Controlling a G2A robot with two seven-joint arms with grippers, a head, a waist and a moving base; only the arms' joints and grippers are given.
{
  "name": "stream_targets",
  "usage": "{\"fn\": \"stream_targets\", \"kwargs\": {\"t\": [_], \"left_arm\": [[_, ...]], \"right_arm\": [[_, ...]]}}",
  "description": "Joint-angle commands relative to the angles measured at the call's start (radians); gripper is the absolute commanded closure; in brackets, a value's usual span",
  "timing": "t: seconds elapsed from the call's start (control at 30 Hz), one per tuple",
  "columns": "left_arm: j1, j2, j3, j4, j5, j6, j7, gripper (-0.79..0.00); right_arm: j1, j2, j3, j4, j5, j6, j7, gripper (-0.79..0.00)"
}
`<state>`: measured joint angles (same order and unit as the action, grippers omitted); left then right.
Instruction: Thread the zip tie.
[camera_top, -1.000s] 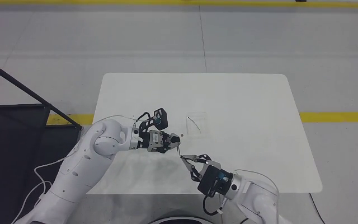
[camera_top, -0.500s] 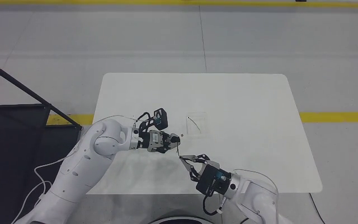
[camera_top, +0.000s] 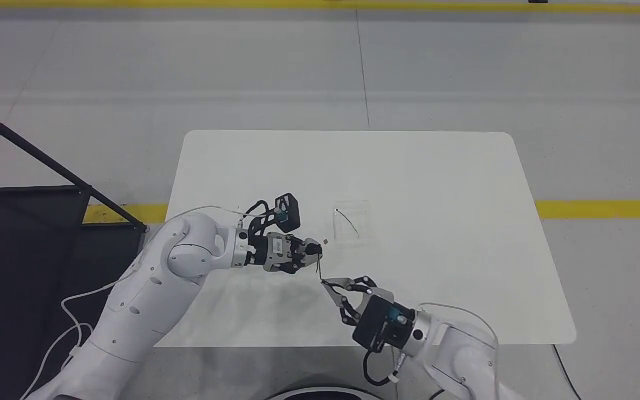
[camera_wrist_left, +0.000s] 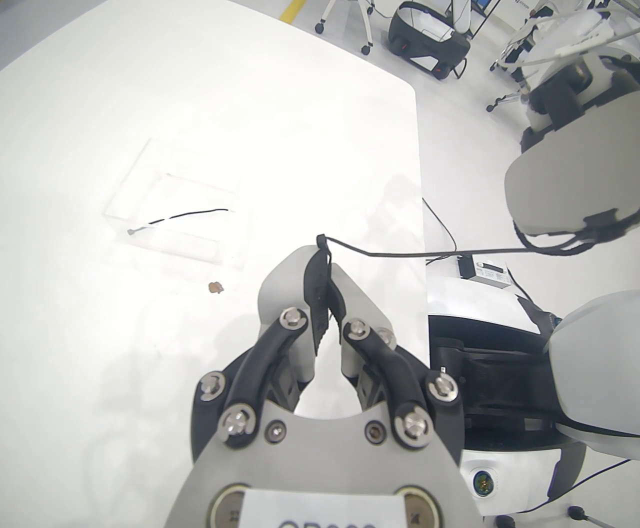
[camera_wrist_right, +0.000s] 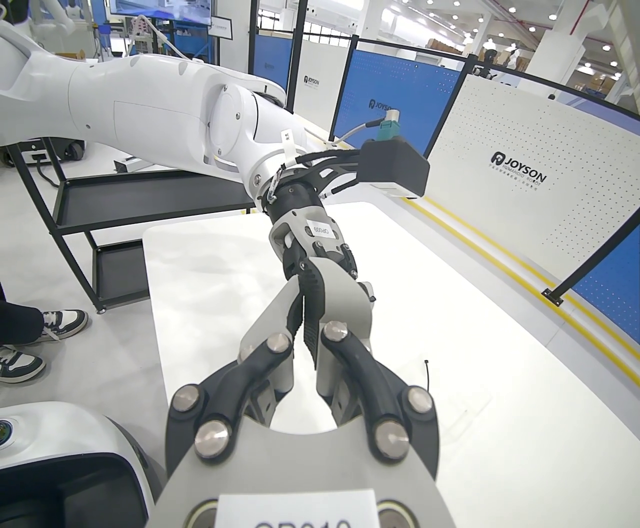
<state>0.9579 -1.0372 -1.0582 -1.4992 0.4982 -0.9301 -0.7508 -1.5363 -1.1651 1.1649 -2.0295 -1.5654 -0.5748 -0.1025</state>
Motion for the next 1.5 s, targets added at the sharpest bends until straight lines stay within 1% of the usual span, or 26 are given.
{"fn": "stream_targets", "kwargs": {"t": [0.0,0.57,1.07,1.47], "left_arm": [[0.0,0.0,0.0,0.0,0.0,0.0,0.0,0.0],[0.0,0.0,0.0,0.0,0.0,0.0,0.0,0.0],[0.0,0.0,0.0,0.0,0.0,0.0,0.0,0.0],[0.0,0.0,0.0,0.0,0.0,0.0,0.0,0.0]], "right_arm": [[-0.001,0.001,0.0,0.001,0.0,-0.001,-0.002,0.0],[-0.004,0.008,0.0,0.008,0.007,0.011,-0.046,0.0],[0.013,0.011,-0.01,0.019,0.024,0.02,-0.03,0.0],[0.009,0.014,-0.007,0.018,0.033,0.04,-0.05,0.0]]}}
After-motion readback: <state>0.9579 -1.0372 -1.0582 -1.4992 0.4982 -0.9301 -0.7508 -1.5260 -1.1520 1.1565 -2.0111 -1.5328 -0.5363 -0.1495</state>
